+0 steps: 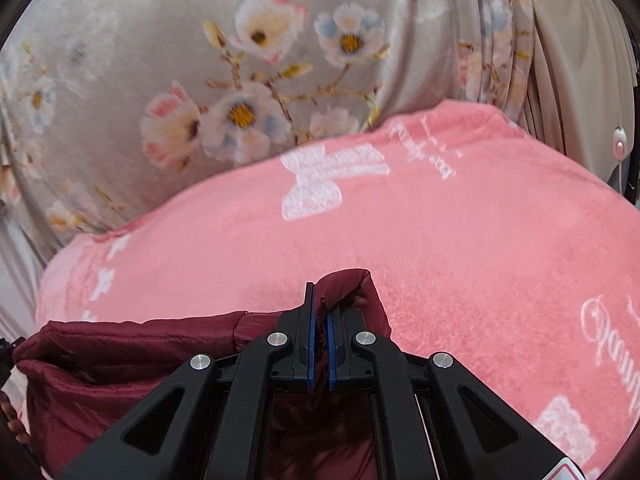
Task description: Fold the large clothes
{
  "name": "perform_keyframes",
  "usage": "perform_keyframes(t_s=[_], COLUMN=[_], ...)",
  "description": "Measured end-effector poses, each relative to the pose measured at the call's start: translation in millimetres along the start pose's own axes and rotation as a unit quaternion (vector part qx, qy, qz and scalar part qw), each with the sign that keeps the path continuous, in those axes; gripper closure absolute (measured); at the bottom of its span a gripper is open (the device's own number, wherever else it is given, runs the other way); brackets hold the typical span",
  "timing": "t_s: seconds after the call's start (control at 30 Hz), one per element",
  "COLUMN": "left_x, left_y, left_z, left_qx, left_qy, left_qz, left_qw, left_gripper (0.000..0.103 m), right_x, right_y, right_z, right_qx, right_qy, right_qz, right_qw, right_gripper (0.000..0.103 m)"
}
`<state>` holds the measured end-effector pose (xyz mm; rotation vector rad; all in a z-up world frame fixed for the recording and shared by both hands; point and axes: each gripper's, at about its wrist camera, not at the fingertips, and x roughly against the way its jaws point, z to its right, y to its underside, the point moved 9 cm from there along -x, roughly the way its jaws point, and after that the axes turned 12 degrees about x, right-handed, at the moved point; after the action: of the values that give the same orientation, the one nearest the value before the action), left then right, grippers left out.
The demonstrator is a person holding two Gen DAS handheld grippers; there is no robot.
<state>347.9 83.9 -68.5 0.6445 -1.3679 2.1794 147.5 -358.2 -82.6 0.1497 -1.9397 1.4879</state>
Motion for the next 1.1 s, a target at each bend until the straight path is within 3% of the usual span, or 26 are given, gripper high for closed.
perform_keyframes(t_s=[0.13, 0.33, 0.53, 0.6, 0.63, 0.67, 0.7, 0.73, 0.77, 0.83, 0.9, 0.93, 0.97, 1.1], left_x=[-53.1, -94.6, -104.9, -97.6, -91.3, -84.3, -73.6, -56.9, -40.5, -16.3, -1.8, 1.4, 3.7, -0.3], left_y=[24.9, 61.4, 66.8, 62.1, 57.9, 53.1, 46.2, 34.8, 24.0, 7.2, -1.6, -1.5, 0.9, 30.7], left_z=[-5.2, -22.0, -25.0, -27.7, -29.3, -30.9, -33.2, -36.7, -38.4, -37.8, -28.0, -19.8, -9.4, 51.1], left_qx=[-0.021, -0.033, -0.029, -0.017, -0.015, -0.013, -0.011, -0.009, -0.008, -0.019, -0.028, -0.033, -0.041, -0.09], left_qy=[-0.041, -0.073, -0.076, -0.065, -0.064, -0.065, -0.069, -0.078, -0.079, -0.08, -0.069, -0.06, -0.051, -0.012], left_qz=[-0.052, -0.083, -0.08, -0.081, -0.078, -0.072, -0.059, -0.033, -0.005, 0.03, 0.033, 0.028, 0.021, -0.016], left_qw=[0.9976, 0.9933, 0.9934, 0.9945, 0.9948, 0.9952, 0.9958, 0.9964, 0.9969, 0.9962, 0.9967, 0.9973, 0.9977, 0.9957], left_gripper=[0.098, 0.092, 0.085, 0.082, 0.079, 0.07, 0.061, 0.04, 0.03, 0.029, 0.031, 0.034, 0.039, 0.044], right_x=[-45.0, -68.5, -72.7, -59.9, -44.5, -32.9, -16.7, -4.8, 8.6, 26.6, 34.1, 31.3, 27.6, 3.1], right_y=[22.4, 44.4, 46.2, 37.9, 31.1, 24.6, 17.0, 11.7, 5.7, -2.1, -5.9, -6.2, -4.9, 5.5], right_z=[2.2, -0.5, -1.3, 4.7, 9.4, 12.7, 15.6, 16.7, 16.3, 9.8, -10.9, -25.5, -42.7, -127.4], right_qx=[-0.002, 0.008, 0.002, -0.013, -0.02, -0.022, -0.021, -0.018, -0.014, -0.002, 0.018, 0.03, 0.045, 0.123], right_qy=[0.016, 0.023, 0.015, 0.009, 0.013, 0.019, 0.027, 0.031, 0.031, 0.031, 0.012, -0.006, -0.025, -0.089], right_qz=[-0.062, -0.093, -0.087, -0.067, -0.045, -0.027, -0.003, 0.013, 0.029, 0.052, 0.056, 0.049, 0.041, 0.004], right_qw=[0.998, 0.995, 0.996, 0.998, 0.999, 0.999, 0.999, 0.999, 0.999, 0.998, 0.998, 0.998, 0.998, 0.988], right_gripper=[0.1, 0.099, 0.093, 0.086, 0.075, 0.066, 0.064, 0.063, 0.063, 0.063, 0.067, 0.075, 0.09, 0.099])
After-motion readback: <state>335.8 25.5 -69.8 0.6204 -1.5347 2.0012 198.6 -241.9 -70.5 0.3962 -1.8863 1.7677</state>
